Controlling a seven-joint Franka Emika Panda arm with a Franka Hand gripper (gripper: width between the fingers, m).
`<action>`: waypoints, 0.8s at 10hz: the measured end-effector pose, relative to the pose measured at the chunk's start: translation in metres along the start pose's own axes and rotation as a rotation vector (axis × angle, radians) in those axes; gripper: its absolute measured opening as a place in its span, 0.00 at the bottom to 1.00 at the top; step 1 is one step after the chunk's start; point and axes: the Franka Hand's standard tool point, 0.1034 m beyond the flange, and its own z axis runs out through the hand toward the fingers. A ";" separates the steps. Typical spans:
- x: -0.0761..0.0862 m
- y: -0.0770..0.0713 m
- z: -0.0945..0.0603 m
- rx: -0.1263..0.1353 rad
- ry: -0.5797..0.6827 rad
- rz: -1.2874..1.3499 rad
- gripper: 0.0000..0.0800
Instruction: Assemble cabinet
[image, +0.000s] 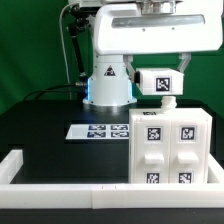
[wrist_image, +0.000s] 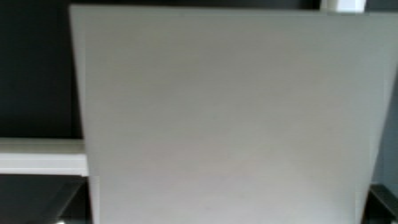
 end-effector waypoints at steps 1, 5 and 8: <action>0.004 -0.002 0.003 0.000 0.001 -0.003 0.70; 0.013 -0.013 0.005 0.004 0.009 -0.009 0.70; 0.016 -0.015 0.009 0.003 0.023 -0.027 0.70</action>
Offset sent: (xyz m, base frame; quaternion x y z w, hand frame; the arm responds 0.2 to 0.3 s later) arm 0.0168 0.0135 0.0018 -0.0071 -0.0070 0.0127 0.9999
